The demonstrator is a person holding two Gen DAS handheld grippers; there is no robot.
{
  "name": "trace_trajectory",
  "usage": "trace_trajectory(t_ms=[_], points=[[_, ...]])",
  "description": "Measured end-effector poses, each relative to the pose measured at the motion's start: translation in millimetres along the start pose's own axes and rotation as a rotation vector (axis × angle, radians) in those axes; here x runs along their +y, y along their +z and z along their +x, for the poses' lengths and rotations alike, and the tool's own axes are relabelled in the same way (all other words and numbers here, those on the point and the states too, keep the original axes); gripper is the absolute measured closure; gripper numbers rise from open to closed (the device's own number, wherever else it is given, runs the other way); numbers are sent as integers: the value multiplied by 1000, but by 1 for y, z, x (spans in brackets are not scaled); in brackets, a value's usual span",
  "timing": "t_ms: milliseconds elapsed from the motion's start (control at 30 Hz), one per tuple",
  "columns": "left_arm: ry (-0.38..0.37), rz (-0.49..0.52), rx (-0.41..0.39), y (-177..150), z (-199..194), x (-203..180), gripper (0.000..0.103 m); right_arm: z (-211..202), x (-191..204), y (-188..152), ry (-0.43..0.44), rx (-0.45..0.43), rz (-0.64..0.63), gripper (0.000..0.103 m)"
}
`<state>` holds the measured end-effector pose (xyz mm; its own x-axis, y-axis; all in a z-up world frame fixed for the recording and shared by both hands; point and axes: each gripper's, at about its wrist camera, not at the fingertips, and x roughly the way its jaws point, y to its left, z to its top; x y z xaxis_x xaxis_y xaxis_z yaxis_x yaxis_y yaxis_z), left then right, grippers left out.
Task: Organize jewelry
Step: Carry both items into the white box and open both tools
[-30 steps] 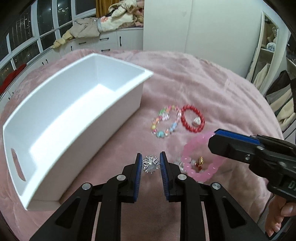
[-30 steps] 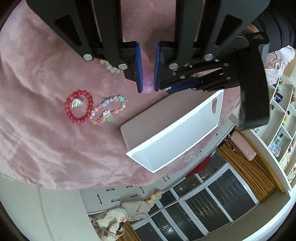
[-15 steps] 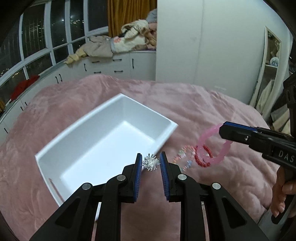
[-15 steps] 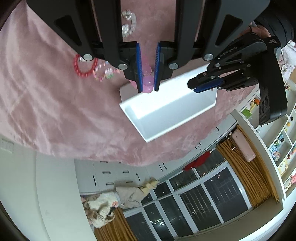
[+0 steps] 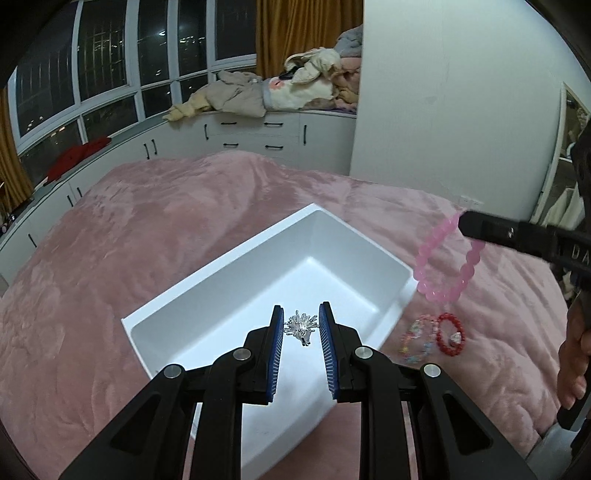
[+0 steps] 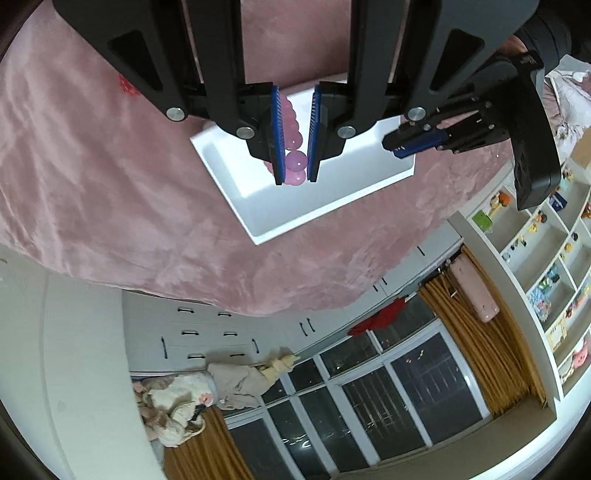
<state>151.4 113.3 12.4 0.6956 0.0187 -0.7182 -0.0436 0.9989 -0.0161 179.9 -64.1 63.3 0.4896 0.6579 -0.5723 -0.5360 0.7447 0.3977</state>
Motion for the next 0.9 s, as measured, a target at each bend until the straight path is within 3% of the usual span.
trace_trajectory(t_ms=[200, 467, 800, 833, 900], points=[[32, -21, 31, -5, 16, 17, 78, 53, 20, 12, 5, 64, -40, 91], [40, -61, 123, -22, 54, 38, 78, 121, 9, -10, -30, 187, -5, 91], [54, -69, 201, -46, 81, 44, 78, 152, -1, -32, -44, 296, 25, 89], [56, -69, 198, -46, 80, 45, 77, 152, -2, -34, -32, 296, 35, 88], [59, -66, 176, -44, 76, 44, 62, 147, -4, -33, -22, 276, 61, 83]])
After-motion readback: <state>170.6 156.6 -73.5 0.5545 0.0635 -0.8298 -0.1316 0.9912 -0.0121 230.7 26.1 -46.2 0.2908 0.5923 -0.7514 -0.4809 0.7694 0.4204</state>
